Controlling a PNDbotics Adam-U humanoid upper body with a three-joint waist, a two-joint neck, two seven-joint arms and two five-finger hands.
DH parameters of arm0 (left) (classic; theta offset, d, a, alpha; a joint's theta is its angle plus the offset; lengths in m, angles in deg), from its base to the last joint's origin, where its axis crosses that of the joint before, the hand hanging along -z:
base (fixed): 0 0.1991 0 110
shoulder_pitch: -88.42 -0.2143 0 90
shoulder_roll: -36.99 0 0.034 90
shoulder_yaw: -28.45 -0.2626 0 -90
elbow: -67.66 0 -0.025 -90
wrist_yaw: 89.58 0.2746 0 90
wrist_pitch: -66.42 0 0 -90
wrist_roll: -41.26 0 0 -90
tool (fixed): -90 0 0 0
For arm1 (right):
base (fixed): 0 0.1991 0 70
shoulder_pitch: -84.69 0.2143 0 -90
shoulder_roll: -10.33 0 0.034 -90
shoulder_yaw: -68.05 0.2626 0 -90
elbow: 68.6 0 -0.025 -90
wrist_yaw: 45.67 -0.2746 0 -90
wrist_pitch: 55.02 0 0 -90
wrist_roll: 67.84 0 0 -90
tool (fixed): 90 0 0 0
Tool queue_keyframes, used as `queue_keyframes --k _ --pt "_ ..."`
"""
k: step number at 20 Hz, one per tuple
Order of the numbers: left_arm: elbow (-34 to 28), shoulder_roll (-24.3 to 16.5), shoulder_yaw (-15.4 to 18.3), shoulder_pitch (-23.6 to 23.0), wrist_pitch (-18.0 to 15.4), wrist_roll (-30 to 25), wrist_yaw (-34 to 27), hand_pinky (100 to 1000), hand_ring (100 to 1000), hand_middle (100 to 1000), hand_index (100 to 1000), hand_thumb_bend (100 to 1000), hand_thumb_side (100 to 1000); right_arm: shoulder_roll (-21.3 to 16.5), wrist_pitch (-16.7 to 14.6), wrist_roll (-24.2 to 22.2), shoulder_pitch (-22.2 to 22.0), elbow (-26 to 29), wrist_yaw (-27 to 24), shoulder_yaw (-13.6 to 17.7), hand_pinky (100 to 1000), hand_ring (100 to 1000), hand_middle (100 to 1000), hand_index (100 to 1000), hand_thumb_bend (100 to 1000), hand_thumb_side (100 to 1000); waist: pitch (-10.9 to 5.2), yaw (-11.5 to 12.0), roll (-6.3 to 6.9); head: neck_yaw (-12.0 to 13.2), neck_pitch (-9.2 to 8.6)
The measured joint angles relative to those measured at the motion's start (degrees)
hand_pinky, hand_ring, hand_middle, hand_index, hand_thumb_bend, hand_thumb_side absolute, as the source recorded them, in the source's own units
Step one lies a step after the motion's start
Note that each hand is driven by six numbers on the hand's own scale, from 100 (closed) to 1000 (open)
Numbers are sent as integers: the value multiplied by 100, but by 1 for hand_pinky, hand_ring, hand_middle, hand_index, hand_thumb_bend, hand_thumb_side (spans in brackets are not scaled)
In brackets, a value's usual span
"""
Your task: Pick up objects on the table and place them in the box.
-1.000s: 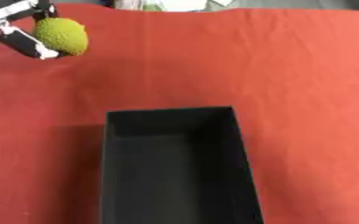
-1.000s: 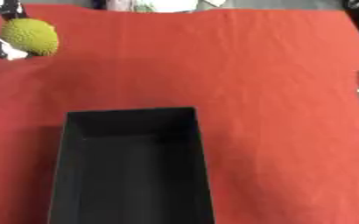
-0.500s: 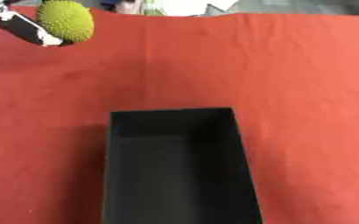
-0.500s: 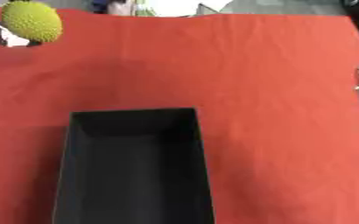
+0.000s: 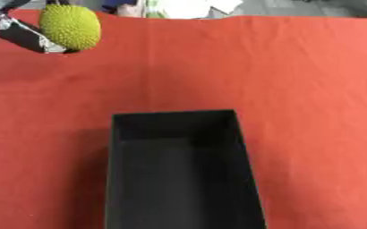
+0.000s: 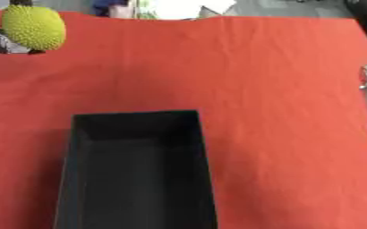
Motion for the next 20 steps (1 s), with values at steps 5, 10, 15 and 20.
queue_keyframes --k 5,10,15,20 --pt "-555 253 -575 -280 -88 239 -221 503 384 474 515 771 100 20 -9 5 13 0 0 0 730 819 604 763 100 455 -47 61 -1 -95 18" --pt "-1286 202 -1309 -568 -123 626 -613 511 373 462 495 729 100 40 -11 6 6 0 1 2 730 819 604 763 100 456 -73 125 -34 -147 56" --pt "-1914 175 -1935 -768 -127 1036 -1045 502 356 453 481 721 100 42 -11 7 -32 0 1 3 730 820 605 763 100 458 -123 211 -39 -190 132" --pt "-2116 341 -2149 -825 -127 1138 -1405 511 345 437 460 621 100 50 -11 6 -37 0 1 3 731 820 605 763 100 459 -181 272 -30 -240 235"
